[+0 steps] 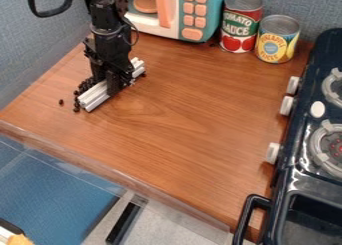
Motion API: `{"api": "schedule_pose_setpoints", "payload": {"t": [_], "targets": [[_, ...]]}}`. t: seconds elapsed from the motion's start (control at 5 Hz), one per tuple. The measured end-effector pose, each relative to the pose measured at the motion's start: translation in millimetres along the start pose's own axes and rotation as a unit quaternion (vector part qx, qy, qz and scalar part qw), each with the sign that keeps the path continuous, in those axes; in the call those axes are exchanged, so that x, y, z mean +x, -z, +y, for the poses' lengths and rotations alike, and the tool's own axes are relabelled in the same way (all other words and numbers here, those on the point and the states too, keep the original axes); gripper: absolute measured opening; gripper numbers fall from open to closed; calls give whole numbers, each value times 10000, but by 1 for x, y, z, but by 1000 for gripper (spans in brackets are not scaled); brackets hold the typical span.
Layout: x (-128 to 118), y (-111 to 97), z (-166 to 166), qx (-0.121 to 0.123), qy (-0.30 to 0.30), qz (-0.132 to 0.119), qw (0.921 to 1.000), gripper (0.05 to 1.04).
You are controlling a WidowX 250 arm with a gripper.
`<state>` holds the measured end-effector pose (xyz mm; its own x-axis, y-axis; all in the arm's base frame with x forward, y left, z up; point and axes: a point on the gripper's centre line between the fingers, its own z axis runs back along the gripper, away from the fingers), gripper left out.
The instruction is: Sweep into pile
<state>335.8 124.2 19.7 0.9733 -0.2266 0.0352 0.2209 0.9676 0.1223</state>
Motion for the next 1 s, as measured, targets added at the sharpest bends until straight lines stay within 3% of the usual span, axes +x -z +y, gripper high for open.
{"api": "schedule_pose_setpoints", "payload": {"t": [0.2, 0.4, 0.6, 0.8, 1.0], "targets": [[-2, -10, -17, -276, -52, 66, 9996, 372], [9, -44, -38, -499, -9, -240, 9985, 371], [13, -70, -59, -729, -121, -364, 9966, 371], [24, -83, -85, -634, -334, -474, 9963, 372], [28, -75, -112, -254, -484, -340, 9979, 372]]}}
